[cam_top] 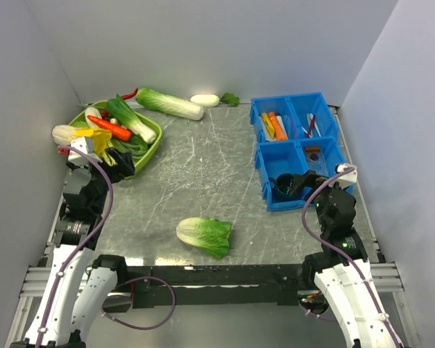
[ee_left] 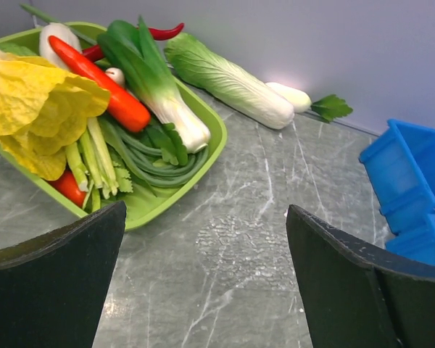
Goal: Prepare toiletry sets of a toothbrush and toothpaste on the tray
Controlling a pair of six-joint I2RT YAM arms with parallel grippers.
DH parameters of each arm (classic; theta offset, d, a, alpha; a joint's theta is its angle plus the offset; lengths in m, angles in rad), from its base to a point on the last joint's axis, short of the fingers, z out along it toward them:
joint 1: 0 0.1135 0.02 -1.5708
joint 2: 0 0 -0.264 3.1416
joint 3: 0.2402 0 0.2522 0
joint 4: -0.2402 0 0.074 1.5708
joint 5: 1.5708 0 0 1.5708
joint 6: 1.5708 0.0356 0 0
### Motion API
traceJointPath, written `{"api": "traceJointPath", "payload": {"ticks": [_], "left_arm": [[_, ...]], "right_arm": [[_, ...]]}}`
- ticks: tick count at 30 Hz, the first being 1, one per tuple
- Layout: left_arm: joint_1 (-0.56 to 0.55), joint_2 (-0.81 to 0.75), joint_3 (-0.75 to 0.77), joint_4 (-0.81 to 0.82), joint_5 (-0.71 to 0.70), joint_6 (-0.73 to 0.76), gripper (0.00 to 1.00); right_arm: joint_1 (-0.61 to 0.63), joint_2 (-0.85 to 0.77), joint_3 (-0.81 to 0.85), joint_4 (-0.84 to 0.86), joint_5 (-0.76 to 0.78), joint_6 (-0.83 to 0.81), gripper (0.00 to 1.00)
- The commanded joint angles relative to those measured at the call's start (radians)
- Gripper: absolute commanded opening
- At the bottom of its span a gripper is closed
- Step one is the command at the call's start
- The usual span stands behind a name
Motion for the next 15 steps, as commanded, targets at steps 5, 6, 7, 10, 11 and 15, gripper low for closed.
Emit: {"api": "traceJointPath", "payload": {"ticks": [5, 6, 7, 10, 11, 15], "left_arm": [[0.000, -0.005, 0.019, 0.018, -0.116, -0.086, 0.96], [0.000, -0.003, 0.021, 0.014, -0.118, -0.082, 0.97], [0.000, -0.005, 0.021, 0.009, -0.133, -0.070, 0.97], [-0.002, 0.018, 0.019, -0.003, -0.227, -0.083, 0.96], [0.000, 0.027, 0.028, -0.008, -0.201, -0.047, 0.96], [-0.015, 0.081, 0.059, 0.043, -0.028, 0.022, 0.97]], "right_arm": [[-0.004, 0.009, 0.071, -0.007, -0.016, 0.020, 0.98], [-0.004, 0.012, 0.076, -0.011, -0.027, 0.020, 0.98], [-0.004, 0.013, 0.081, -0.016, -0.031, 0.019, 0.98], [-0.004, 0.027, 0.116, -0.050, -0.048, 0.010, 0.98], [-0.004, 0.038, 0.122, -0.059, -0.054, 0.009, 0.98], [-0.004, 0.078, 0.157, -0.094, -0.102, 0.000, 0.97]]}}
